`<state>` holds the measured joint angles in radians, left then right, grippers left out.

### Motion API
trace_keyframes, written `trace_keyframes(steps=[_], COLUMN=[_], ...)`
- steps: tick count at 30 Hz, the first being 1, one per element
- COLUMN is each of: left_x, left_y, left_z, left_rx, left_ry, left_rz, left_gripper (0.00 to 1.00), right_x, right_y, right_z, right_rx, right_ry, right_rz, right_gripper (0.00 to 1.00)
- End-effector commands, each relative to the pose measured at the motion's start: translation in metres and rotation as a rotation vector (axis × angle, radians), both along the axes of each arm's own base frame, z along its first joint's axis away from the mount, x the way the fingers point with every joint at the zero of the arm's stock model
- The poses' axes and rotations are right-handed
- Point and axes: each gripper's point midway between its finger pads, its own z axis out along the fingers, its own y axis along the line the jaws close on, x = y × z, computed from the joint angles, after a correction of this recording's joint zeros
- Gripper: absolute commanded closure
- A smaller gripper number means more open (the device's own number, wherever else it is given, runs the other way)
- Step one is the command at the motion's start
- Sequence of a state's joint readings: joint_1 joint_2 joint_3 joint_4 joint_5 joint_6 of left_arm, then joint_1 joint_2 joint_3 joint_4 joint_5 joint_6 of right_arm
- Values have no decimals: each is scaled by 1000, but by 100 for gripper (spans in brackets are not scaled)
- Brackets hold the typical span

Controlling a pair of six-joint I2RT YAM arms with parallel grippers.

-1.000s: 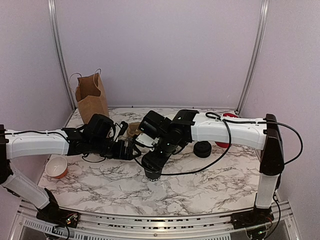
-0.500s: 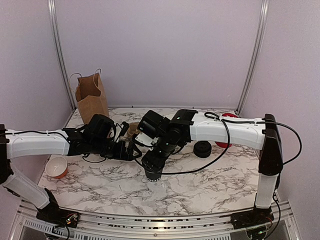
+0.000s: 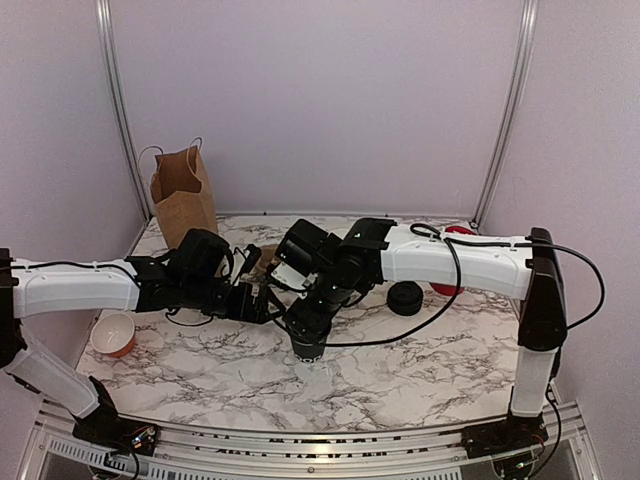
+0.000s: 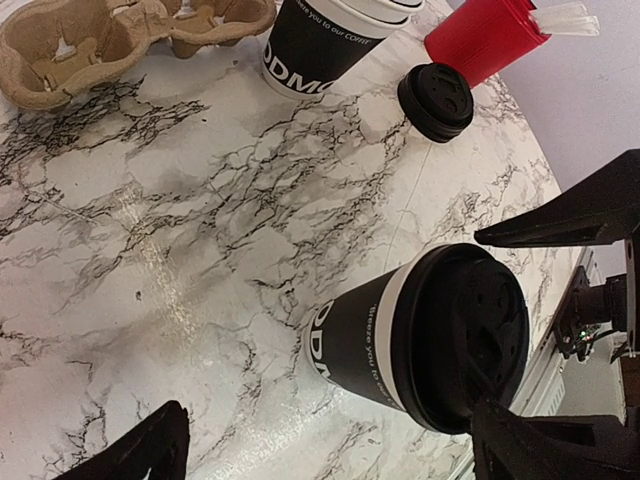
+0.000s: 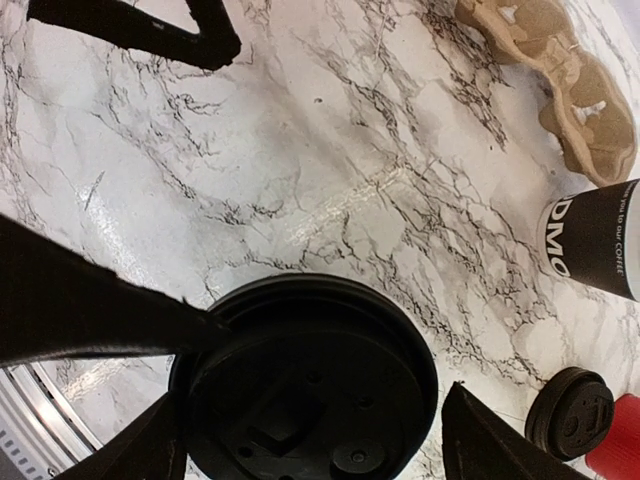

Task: Pack the takeout coffee

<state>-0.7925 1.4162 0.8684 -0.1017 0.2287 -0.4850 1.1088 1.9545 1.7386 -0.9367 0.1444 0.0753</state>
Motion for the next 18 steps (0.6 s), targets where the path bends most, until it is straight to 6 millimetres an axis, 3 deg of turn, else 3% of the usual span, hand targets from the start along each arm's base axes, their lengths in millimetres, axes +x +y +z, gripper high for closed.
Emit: trace_keyframes(steps=[1, 9, 13, 18], left_x=[2, 4, 3, 5], left_y=[-13, -19, -21, -11], left_z=[9, 15, 15, 8], left_rx=[-21, -29, -25, 12], left_ry=[-21, -22, -21, -21], left_rz=[-36, -42, -45, -1], left_gripper=[1, 1, 1, 5], right_x=[6, 12, 21, 13], right_y=[11, -3, -16, -11], right_z=[43, 55, 63, 56], right_rx=[121, 160, 217, 254], right_ry=[-66, -91, -84, -38], right_rz=[-14, -74, -137, -122], right_gripper=[16, 19, 33, 48])
